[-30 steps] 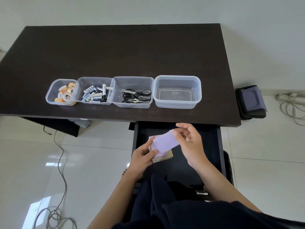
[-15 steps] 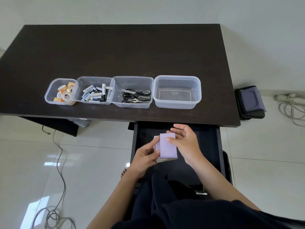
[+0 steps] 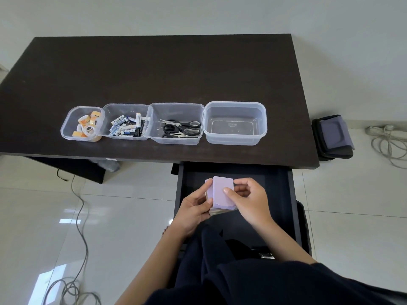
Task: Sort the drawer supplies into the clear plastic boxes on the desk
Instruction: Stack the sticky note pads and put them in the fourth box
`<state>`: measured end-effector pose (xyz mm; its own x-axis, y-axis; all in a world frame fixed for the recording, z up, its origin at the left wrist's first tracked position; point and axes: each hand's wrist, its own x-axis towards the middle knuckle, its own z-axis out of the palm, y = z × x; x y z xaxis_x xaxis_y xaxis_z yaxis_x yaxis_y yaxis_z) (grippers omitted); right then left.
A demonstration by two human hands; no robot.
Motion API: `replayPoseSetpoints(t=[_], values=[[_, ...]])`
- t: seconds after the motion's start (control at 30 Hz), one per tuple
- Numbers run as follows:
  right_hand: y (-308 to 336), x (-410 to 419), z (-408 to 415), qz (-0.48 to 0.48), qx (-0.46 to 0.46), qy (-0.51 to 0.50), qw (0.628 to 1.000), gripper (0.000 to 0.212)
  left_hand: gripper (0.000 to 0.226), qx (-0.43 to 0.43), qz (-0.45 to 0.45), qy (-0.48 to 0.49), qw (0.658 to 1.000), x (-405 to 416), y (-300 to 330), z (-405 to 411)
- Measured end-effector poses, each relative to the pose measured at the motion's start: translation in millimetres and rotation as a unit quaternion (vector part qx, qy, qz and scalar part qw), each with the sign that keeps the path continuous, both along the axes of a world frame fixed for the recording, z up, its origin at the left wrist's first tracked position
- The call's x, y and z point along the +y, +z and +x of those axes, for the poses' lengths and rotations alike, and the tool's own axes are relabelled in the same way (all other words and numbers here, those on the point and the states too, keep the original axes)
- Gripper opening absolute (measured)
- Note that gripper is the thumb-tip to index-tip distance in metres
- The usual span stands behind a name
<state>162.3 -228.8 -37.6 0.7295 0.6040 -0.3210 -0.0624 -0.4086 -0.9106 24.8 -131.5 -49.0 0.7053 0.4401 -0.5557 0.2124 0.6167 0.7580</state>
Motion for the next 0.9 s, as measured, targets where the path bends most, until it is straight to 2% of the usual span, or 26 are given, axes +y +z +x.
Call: replayPoseSetpoints(t=[0.2, 0.47, 0.63, 0.9], values=[[-4, -2, 6, 0.013, 0.005, -0.019, 1.0, 0.024, 0.05, 0.008, 0.005, -0.021, 1.0, -6, 2, 2], [-10, -5, 9, 0.0, 0.018, 0.054, 0.998, 0.029, 0.054, 0.0, 0.009, -0.043, 0.999, -5, 7, 5], [-8, -4, 0, 0.03, 0.139, 0.058, 0.988, 0.035, 0.053, 0.001, 0.005, -0.047, 0.999, -3, 10, 8], [-12, -5, -5, 0.061, 0.128, 0.062, 0.988, 0.034, 0.053, 0.009, -0.015, -0.04, 0.999, -1, 15, 10]])
